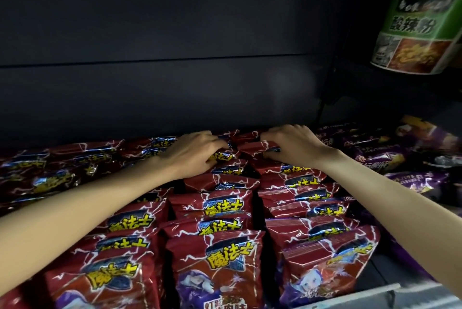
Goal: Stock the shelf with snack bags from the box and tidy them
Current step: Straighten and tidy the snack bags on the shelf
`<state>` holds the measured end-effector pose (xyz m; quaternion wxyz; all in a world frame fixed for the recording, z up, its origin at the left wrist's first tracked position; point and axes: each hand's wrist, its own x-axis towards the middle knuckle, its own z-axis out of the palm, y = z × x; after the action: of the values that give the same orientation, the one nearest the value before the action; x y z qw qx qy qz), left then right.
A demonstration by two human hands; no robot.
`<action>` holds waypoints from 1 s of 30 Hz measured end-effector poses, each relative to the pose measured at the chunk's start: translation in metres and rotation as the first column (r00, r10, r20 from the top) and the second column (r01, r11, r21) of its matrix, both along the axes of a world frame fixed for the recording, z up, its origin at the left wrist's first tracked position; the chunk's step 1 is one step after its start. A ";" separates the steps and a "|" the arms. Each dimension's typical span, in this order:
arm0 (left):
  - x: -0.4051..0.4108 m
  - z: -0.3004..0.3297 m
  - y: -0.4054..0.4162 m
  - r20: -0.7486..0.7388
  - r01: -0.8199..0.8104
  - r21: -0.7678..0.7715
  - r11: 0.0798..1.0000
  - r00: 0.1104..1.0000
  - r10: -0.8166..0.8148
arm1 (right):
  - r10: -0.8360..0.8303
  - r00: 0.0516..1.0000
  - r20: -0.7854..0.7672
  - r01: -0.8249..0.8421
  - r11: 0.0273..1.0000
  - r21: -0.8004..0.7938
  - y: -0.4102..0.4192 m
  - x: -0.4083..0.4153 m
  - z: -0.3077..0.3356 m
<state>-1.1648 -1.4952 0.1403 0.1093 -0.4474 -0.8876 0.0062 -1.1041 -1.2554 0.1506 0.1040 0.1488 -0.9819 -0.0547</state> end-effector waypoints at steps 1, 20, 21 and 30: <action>-0.001 -0.001 -0.001 -0.027 0.021 0.026 0.999 0.999 -0.021 | -0.019 1.000 -0.025 0.019 0.999 -0.028 0.001 0.001 -0.002; -0.021 0.002 -0.008 0.325 -0.038 0.316 0.948 0.943 -0.070 | -0.045 0.994 0.100 0.067 0.972 -0.226 -0.006 -0.014 0.008; -0.019 0.000 -0.006 0.290 -0.034 0.318 0.947 0.955 -0.063 | -0.046 0.995 0.083 0.062 0.977 -0.204 -0.007 -0.014 0.008; -0.008 0.025 -0.065 0.104 0.015 0.360 0.933 0.993 -0.056 | 0.142 0.989 -0.039 -0.147 0.943 -0.298 -0.029 -0.010 0.029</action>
<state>-1.1732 -1.5606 0.1654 0.1389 -0.4357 -0.8702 -0.1833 -1.1144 -1.2842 0.1795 0.1372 0.2023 -0.9644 0.1013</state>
